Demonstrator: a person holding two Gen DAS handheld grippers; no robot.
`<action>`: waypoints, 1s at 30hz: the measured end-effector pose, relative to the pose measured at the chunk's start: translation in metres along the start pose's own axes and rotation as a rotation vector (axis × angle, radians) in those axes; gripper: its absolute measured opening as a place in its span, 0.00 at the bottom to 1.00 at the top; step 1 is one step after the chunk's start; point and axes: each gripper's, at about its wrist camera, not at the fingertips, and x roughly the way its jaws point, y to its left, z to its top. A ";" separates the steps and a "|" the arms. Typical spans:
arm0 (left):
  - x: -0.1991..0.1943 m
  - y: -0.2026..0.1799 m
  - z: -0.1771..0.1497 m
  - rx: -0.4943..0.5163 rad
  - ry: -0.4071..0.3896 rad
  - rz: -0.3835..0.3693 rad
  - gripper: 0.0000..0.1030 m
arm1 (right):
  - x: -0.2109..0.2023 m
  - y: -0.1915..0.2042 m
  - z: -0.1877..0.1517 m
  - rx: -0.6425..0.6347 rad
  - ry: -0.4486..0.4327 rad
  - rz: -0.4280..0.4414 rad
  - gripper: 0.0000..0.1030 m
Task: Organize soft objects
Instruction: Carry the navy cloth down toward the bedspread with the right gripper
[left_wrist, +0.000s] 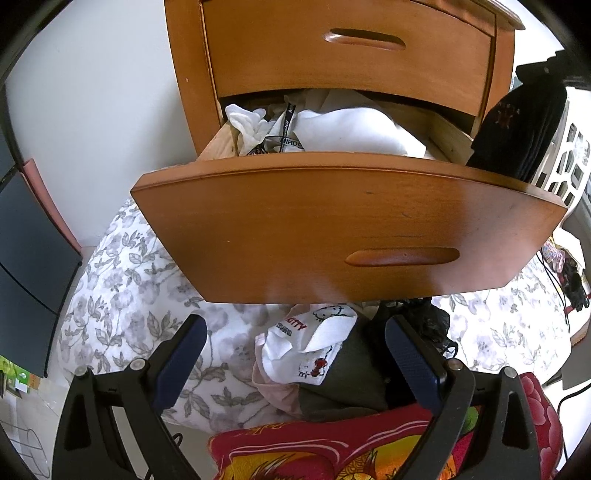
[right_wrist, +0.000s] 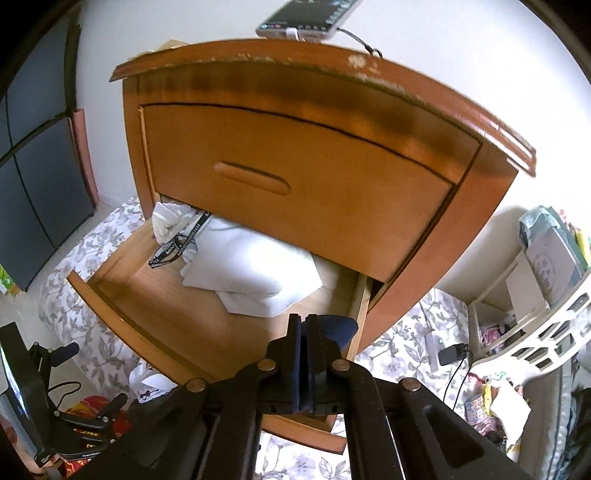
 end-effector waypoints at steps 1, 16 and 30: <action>0.000 0.000 0.000 0.000 0.000 0.000 0.95 | -0.002 0.001 0.001 -0.003 -0.002 -0.005 0.02; 0.001 0.001 0.000 -0.005 0.002 -0.007 0.95 | -0.053 0.017 0.032 -0.093 -0.083 -0.030 0.02; 0.000 0.006 -0.003 -0.038 0.007 -0.021 0.95 | -0.105 0.077 -0.002 -0.265 -0.121 0.041 0.02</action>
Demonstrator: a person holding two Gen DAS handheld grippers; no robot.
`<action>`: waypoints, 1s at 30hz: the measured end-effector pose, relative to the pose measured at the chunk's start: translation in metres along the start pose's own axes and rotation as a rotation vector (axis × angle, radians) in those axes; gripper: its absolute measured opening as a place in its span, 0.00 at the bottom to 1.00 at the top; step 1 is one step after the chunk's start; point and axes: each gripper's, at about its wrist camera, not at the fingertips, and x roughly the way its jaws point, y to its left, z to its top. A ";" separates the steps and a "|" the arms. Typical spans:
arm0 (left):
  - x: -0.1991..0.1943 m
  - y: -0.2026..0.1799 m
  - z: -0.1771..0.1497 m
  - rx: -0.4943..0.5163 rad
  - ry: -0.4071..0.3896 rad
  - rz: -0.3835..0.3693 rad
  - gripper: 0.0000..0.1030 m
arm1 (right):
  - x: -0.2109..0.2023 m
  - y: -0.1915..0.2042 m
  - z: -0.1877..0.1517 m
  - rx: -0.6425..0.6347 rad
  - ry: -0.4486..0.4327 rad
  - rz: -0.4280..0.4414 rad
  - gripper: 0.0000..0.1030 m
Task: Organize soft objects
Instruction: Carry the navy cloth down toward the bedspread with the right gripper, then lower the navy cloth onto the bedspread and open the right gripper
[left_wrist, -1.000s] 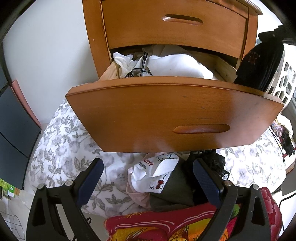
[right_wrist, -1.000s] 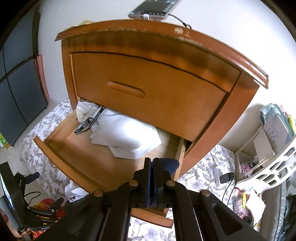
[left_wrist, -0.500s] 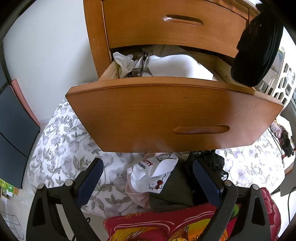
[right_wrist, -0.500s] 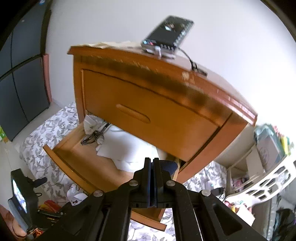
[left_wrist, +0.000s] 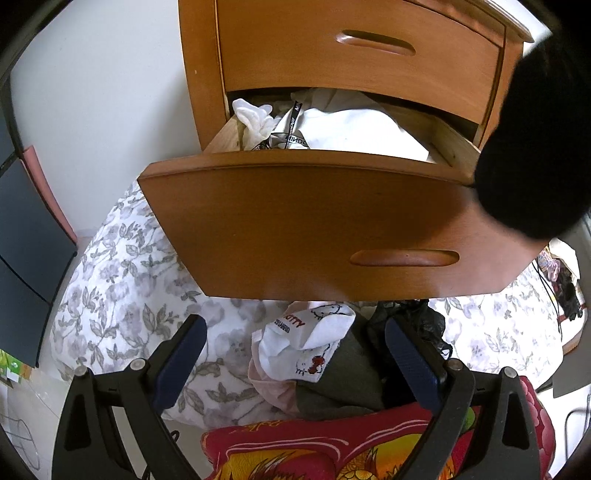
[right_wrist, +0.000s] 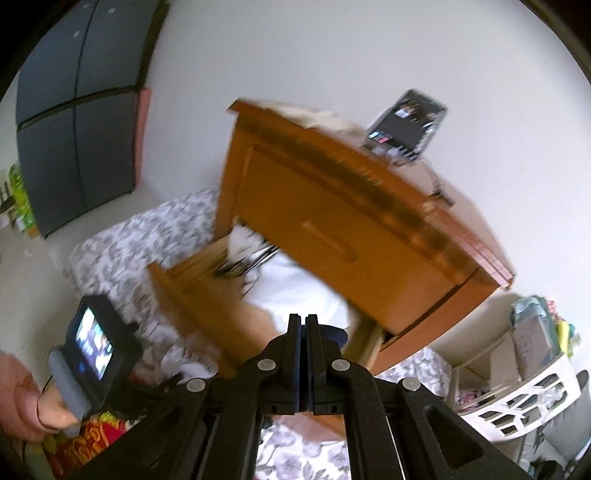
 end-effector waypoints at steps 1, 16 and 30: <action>0.000 0.000 0.000 0.002 -0.001 0.001 0.95 | 0.004 0.005 -0.004 -0.003 0.012 0.012 0.02; -0.001 -0.001 0.000 0.006 -0.005 0.008 0.95 | 0.077 0.046 -0.062 -0.010 0.184 0.130 0.02; -0.001 -0.001 -0.001 0.010 -0.005 0.014 0.95 | 0.131 0.058 -0.105 0.070 0.300 0.170 0.02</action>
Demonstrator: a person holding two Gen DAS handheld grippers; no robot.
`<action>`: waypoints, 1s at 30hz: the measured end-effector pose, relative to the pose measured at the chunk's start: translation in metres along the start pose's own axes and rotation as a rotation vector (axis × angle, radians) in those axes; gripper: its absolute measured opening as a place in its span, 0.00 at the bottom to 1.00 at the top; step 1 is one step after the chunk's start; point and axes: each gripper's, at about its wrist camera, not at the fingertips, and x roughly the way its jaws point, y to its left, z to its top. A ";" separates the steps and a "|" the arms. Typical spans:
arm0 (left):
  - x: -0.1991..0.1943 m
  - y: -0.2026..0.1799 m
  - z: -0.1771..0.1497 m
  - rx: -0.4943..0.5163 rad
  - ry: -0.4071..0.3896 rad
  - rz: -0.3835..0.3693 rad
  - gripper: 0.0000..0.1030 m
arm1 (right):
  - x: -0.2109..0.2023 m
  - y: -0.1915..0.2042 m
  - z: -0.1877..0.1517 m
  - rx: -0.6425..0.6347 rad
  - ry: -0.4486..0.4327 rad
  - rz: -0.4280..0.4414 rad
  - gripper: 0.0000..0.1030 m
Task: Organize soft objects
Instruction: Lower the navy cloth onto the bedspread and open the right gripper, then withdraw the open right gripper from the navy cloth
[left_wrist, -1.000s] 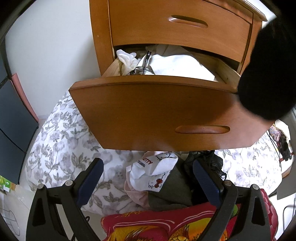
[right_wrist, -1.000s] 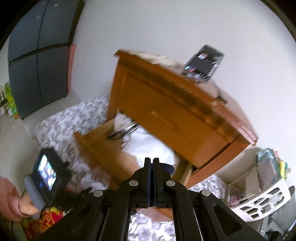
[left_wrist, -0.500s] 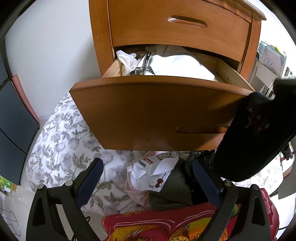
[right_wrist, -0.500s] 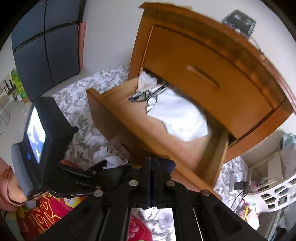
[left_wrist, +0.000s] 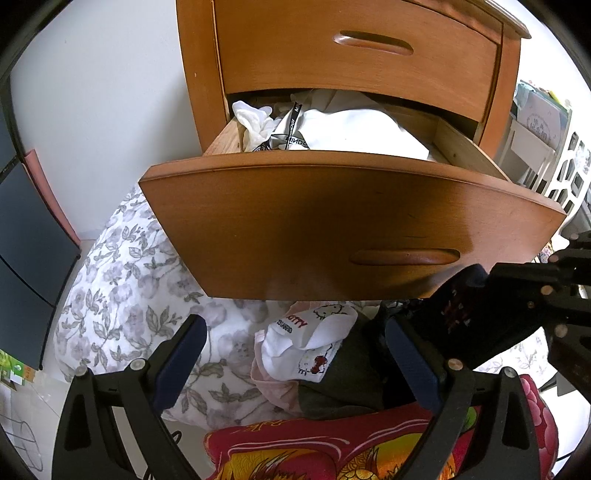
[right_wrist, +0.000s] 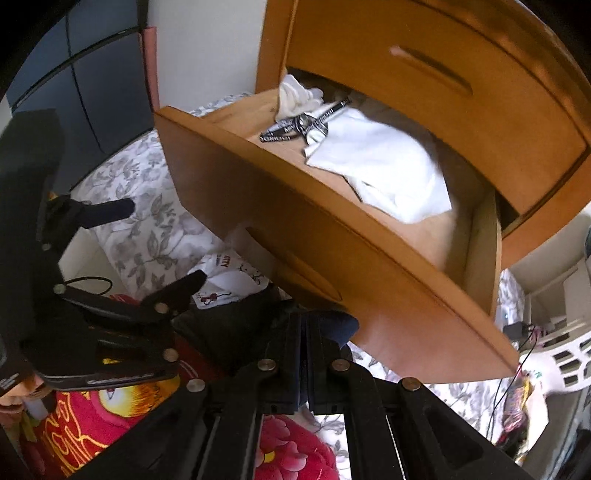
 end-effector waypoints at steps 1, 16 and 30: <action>0.000 0.000 0.000 0.000 0.000 0.000 0.95 | 0.002 -0.002 -0.001 0.014 0.001 0.002 0.02; 0.001 0.000 -0.001 0.007 0.003 0.007 0.95 | 0.031 -0.020 -0.017 0.223 0.059 0.042 0.10; 0.002 -0.002 -0.002 0.017 0.007 0.018 0.95 | 0.036 -0.039 -0.049 0.431 0.086 -0.008 0.77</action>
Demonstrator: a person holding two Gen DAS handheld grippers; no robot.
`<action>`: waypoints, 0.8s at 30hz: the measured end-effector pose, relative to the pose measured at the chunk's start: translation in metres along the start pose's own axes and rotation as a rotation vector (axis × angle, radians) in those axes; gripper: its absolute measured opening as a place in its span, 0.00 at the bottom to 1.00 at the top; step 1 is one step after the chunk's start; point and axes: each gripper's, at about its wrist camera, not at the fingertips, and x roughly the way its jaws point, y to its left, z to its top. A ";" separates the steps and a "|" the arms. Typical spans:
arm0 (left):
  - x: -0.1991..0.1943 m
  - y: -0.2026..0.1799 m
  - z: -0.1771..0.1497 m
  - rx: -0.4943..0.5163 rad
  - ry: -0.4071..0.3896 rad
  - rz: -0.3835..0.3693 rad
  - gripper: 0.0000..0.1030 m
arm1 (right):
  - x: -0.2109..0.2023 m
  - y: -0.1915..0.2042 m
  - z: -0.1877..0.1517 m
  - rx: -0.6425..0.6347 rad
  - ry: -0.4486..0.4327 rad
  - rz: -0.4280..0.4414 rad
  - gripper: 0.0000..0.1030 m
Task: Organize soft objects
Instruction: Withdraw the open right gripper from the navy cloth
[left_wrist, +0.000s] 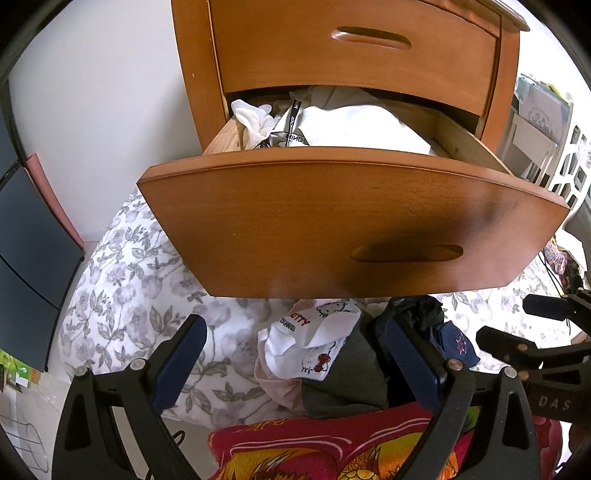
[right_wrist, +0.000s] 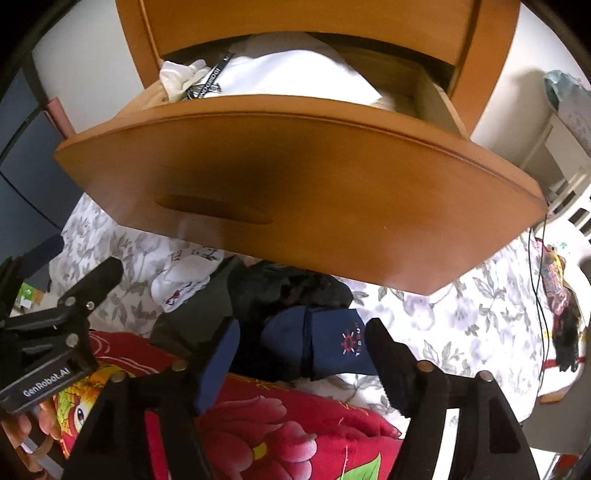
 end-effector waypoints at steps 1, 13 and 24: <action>0.000 0.000 0.000 0.000 0.001 0.001 0.95 | 0.000 -0.001 -0.001 0.010 -0.003 0.005 0.81; 0.001 0.000 0.000 0.002 0.002 0.002 0.95 | -0.001 -0.003 -0.010 0.078 -0.038 -0.001 1.00; 0.001 0.000 0.000 0.000 0.006 -0.001 0.95 | -0.015 -0.004 -0.006 0.107 -0.093 0.012 1.00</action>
